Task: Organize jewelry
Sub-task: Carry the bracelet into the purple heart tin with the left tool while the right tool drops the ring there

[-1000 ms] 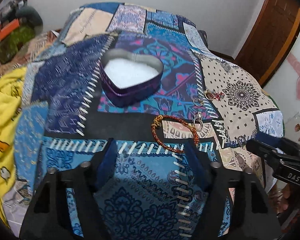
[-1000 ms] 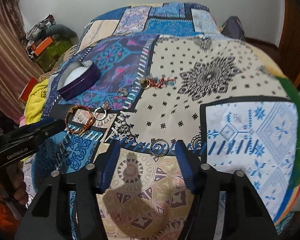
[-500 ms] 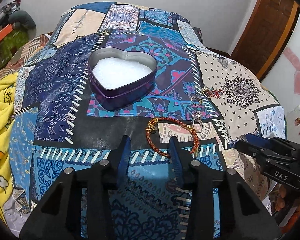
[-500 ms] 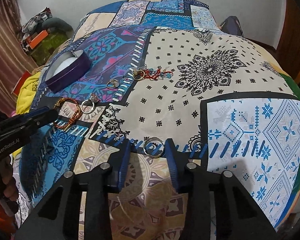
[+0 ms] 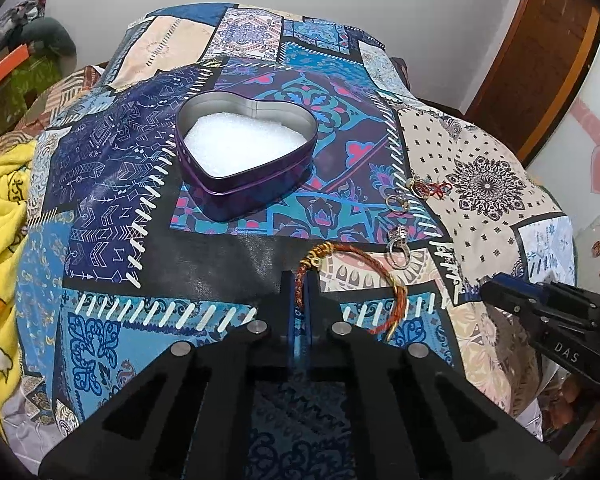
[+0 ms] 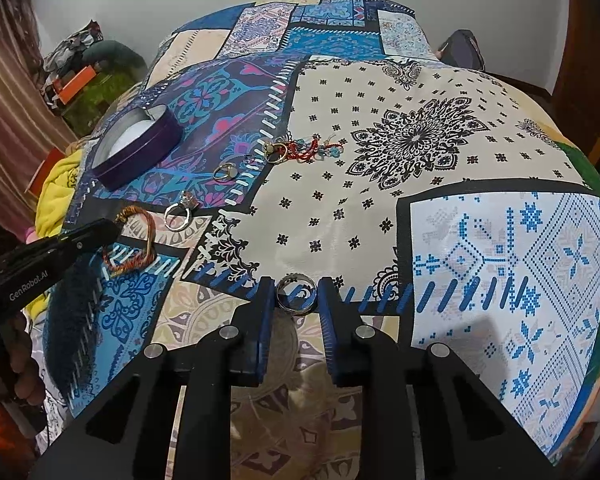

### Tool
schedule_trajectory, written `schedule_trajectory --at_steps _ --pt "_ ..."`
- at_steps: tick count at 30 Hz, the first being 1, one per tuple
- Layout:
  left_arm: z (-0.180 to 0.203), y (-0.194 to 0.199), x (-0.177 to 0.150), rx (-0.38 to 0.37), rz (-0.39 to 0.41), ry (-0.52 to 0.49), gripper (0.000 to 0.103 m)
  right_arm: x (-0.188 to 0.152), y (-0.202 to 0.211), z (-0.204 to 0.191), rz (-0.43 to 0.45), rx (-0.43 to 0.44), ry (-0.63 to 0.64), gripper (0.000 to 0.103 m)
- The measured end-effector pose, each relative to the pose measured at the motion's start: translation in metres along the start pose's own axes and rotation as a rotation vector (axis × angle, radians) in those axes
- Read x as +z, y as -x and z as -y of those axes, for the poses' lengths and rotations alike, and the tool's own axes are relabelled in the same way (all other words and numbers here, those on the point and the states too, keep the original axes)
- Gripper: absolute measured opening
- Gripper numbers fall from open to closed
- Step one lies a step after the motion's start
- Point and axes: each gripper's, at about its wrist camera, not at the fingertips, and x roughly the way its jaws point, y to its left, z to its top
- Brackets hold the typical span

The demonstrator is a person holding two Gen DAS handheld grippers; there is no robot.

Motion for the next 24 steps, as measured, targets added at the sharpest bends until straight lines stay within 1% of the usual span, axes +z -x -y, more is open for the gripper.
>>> schedule_trajectory --at_steps 6,10,19,24 --pt "0.000 0.013 -0.002 -0.009 0.018 0.009 0.001 0.007 0.012 -0.008 0.037 -0.001 0.017 0.020" --pt "-0.004 0.028 -0.001 -0.008 0.052 0.016 0.001 0.015 0.022 -0.016 0.075 0.004 0.033 0.020" --pt "-0.019 0.065 0.015 -0.001 0.163 0.050 0.001 0.041 0.039 -0.044 0.162 0.038 0.080 0.020" --pt "-0.030 0.079 0.029 0.018 0.224 0.056 0.001 0.061 0.043 -0.064 0.217 0.067 0.115 0.020"
